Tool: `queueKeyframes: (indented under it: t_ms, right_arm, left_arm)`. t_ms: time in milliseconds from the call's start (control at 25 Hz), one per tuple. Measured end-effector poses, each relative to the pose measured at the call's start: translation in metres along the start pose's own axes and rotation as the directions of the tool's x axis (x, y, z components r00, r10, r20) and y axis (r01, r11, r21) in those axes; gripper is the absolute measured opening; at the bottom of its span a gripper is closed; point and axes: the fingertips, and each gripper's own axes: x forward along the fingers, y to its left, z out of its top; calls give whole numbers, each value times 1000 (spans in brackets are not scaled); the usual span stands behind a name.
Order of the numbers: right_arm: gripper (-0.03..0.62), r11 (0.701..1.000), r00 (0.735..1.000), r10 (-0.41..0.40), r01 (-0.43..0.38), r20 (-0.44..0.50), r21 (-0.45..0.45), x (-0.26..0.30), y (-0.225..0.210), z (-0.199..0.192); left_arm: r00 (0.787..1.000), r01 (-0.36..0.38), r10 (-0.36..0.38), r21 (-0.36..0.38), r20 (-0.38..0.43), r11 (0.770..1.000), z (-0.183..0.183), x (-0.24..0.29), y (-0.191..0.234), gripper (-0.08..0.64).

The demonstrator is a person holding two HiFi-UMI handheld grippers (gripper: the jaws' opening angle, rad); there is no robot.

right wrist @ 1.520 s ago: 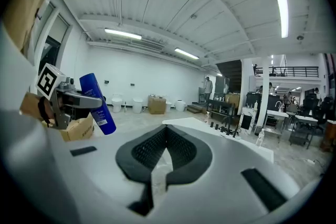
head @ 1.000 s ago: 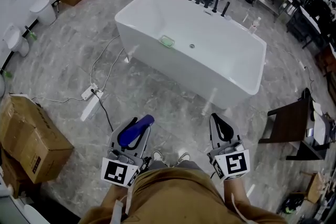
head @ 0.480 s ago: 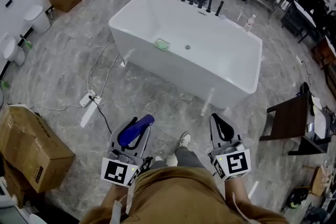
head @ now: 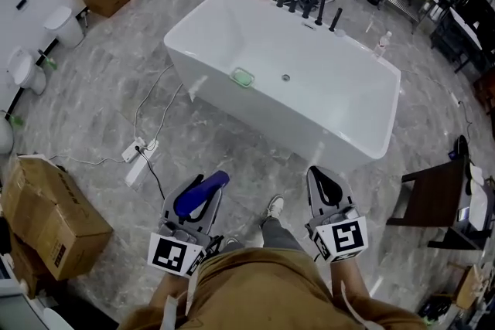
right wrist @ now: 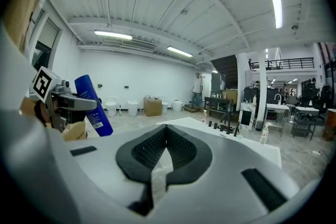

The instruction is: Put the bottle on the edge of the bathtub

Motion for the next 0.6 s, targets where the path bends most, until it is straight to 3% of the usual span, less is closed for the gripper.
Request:
queueKeyframes:
  t_ms: [600]
  right_arm:
    - [5, 994, 994, 103, -104, 29, 22, 103, -132, 13]
  left_arm:
    - [991, -134, 134, 9, -6, 991, 24, 140, 23, 163]
